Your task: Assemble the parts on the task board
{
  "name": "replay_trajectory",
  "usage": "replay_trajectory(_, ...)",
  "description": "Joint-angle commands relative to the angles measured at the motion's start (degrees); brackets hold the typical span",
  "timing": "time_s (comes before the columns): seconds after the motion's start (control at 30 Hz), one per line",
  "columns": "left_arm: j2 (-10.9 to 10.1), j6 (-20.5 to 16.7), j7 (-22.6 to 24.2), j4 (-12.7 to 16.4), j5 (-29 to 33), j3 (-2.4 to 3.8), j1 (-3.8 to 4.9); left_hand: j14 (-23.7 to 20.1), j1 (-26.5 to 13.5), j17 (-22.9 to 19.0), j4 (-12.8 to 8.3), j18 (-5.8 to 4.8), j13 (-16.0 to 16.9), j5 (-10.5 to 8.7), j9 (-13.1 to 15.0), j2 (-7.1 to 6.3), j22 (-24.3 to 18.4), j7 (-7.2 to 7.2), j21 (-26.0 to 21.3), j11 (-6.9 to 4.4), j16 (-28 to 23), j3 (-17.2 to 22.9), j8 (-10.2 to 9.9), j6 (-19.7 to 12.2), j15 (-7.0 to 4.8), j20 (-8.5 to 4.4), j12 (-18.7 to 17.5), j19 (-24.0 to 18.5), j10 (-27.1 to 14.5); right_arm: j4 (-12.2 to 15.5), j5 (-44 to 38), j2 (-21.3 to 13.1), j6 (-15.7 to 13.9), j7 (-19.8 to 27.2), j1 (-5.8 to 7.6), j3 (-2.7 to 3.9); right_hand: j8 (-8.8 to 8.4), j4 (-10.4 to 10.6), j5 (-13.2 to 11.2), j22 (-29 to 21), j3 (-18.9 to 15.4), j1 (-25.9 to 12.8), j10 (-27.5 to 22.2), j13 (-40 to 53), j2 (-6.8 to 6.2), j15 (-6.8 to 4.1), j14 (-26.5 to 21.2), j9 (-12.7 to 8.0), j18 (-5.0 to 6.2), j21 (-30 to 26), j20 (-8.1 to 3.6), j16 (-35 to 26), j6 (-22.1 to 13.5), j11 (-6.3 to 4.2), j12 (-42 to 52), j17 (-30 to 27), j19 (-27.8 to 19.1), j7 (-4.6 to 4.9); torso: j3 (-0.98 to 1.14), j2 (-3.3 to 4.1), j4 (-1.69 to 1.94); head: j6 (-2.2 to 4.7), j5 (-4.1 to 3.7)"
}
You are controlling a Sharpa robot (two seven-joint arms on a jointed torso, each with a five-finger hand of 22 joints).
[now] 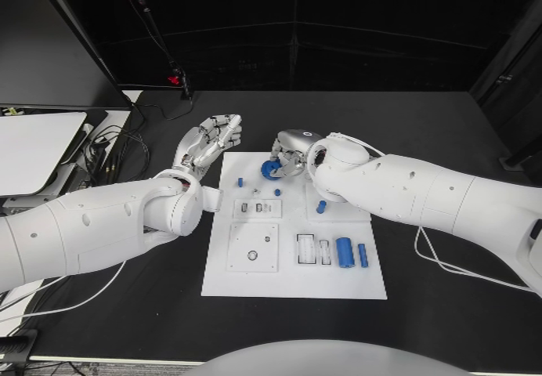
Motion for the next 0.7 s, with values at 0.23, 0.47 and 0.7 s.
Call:
replay_trajectory(0.23,0.09,0.43,11.09,0.04,-0.42,0.04,0.09,-0.39,0.02,-0.07,0.00,1.07,-0.04,0.20,-0.05,0.60,0.05,9.19,0.34,0.13,0.36,-0.39,0.27,-0.07,-0.08,0.00,0.24,-0.51,-0.28,-0.81,-0.58,0.22,1.59,-1.06,0.08,0.00,-1.50,-0.57,-0.62,15.10,-0.08,-0.53,5.96,15.08,0.37,0.18,5.93,-0.52,-0.43,0.19,0.42,0.14,-0.08,0.01,0.14,15.09,6.07,-1.92,-0.03,0.05,0.07,-0.04,-0.02)
replay_trajectory(0.47,0.12,0.43,11.07,0.03,-0.42,0.04,0.09,-0.39,0.02,-0.07,0.00,1.07,-0.04,0.20,-0.05,0.60,0.05,9.19,0.34,0.13,0.36,-0.39,0.27,-0.07,-0.08,0.00,0.24,-0.51,-0.28,-1.09,-0.58,0.29,1.91,-1.00,0.07,0.00,-4.31,-0.89,-1.72,15.10,-0.74,-1.32,5.96,15.08,-0.24,-1.22,5.93,-1.29,-0.43,0.19,-0.64,0.14,-3.79,-1.75,0.14,15.09,6.07,-3.72,0.00,0.03,0.05,-0.04,0.15)
replay_trajectory(0.7,0.15,0.44,11.03,0.01,-0.42,0.04,0.09,-0.39,0.02,-0.07,0.00,1.07,-0.04,0.20,-0.05,0.60,0.05,9.19,0.34,0.13,0.36,-0.39,0.27,-0.07,-0.08,0.00,0.24,-0.51,-0.28,-0.88,-0.61,0.14,2.24,-0.93,0.04,0.00,-5.16,-0.95,-4.16,15.10,-1.36,-1.63,5.96,15.08,-0.67,-2.10,5.93,-1.25,-0.43,0.19,-1.49,0.14,-5.14,-2.68,0.14,15.09,6.07,-4.30,0.00,0.02,0.02,-0.10,0.25)
